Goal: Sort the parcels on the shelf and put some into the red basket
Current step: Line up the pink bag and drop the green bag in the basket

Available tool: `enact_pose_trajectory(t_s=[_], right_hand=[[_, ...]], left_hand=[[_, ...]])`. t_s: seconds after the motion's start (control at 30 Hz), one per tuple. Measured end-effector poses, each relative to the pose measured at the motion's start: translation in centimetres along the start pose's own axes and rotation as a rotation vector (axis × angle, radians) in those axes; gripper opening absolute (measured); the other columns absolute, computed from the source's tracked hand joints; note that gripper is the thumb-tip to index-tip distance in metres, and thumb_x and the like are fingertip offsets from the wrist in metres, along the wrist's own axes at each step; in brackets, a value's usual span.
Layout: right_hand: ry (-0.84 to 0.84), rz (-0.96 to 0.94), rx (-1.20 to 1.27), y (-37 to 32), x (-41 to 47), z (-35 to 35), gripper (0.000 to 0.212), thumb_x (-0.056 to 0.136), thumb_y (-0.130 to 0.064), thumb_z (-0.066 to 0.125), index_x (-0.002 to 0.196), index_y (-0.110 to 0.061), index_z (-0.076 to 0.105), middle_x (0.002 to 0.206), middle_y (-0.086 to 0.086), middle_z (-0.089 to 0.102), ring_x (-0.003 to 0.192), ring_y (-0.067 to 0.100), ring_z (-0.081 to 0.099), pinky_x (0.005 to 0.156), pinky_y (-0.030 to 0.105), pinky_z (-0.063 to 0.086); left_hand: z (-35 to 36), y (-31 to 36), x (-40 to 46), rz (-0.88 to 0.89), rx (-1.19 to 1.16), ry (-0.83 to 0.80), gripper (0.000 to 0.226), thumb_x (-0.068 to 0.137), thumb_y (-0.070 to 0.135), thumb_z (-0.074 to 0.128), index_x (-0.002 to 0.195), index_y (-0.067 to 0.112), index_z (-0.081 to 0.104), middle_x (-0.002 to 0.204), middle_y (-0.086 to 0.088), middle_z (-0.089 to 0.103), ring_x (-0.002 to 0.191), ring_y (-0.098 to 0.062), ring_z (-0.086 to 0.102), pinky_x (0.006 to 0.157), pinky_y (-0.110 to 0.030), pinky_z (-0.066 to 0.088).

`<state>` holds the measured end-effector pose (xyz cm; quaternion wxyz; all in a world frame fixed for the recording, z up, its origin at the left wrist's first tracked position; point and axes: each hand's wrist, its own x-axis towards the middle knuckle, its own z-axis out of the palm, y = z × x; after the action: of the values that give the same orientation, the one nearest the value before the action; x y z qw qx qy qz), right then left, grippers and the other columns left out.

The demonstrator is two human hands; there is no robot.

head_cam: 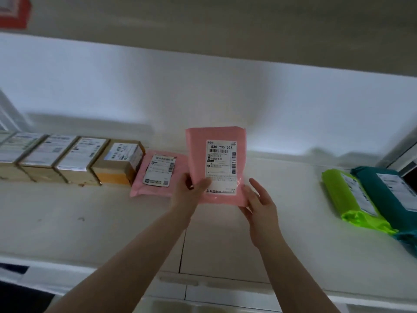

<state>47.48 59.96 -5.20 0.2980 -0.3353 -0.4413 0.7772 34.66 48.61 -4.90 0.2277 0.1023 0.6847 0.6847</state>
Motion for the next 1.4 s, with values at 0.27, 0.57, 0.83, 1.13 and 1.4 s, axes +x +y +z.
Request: enact_pose_trajectory(t_s=[0.27,0.57,0.83,1.13,1.4], right_hand=[[-0.141,-0.035,-0.059,0.8,-0.3,3.0,0.038,0.089,-0.004,0.066,0.126,-0.01,0.064,0.108,0.009,0.076,0.095,0.023,0.074,0.075,0.027,0.059],[-0.134,-0.076,-0.099,1.3,0.6,3.5,0.034,0.089,-0.004,0.065,0.123,-0.007,0.066,0.112,0.012,0.075,0.102,0.027,0.072,0.085,0.034,0.059],[-0.006,-0.014,-0.135,2.1,1.8,3.9,0.014,0.092,-0.013,0.067,0.105,-0.012,0.071,0.084,0.0,0.078,0.071,0.014,0.074,0.061,0.027,0.059],[0.121,0.049,-0.367,4.6,4.7,3.9,0.024,0.094,-0.023,0.064,0.111,-0.008,0.073,0.089,-0.002,0.074,0.078,0.011,0.068,0.076,0.029,0.054],[0.129,0.023,-0.529,4.7,5.4,3.9,0.027,0.09,-0.04,0.065,0.097,-0.017,0.077,0.089,0.0,0.076,0.089,0.02,0.071,0.091,0.044,0.055]], left_hand=[[-2.5,0.3,-0.6,0.051,-0.005,0.049,0.039,0.08,0.012,0.076,0.113,0.006,0.056,0.107,-0.004,0.07,0.095,-0.02,0.069,0.073,-0.026,0.06],[-2.9,0.6,0.0,0.059,0.005,0.04,0.035,0.08,0.017,0.076,0.108,0.01,0.057,0.102,-0.002,0.071,0.092,-0.017,0.069,0.077,-0.03,0.059],[-2.6,-0.3,1.9,0.134,0.414,0.135,0.038,0.086,0.049,0.061,0.109,0.018,0.065,0.101,0.002,0.066,0.093,-0.02,0.063,0.082,-0.039,0.056],[-2.2,-3.2,2.5,0.17,1.091,0.151,0.053,0.098,0.046,0.039,0.144,0.019,0.042,0.16,-0.004,0.024,0.147,-0.027,0.012,0.116,-0.047,0.011],[-1.8,-3.2,2.2,0.189,1.113,0.23,0.052,0.098,0.045,0.038,0.143,0.02,0.044,0.154,0.0,0.036,0.138,-0.029,0.023,0.11,-0.047,0.022]])
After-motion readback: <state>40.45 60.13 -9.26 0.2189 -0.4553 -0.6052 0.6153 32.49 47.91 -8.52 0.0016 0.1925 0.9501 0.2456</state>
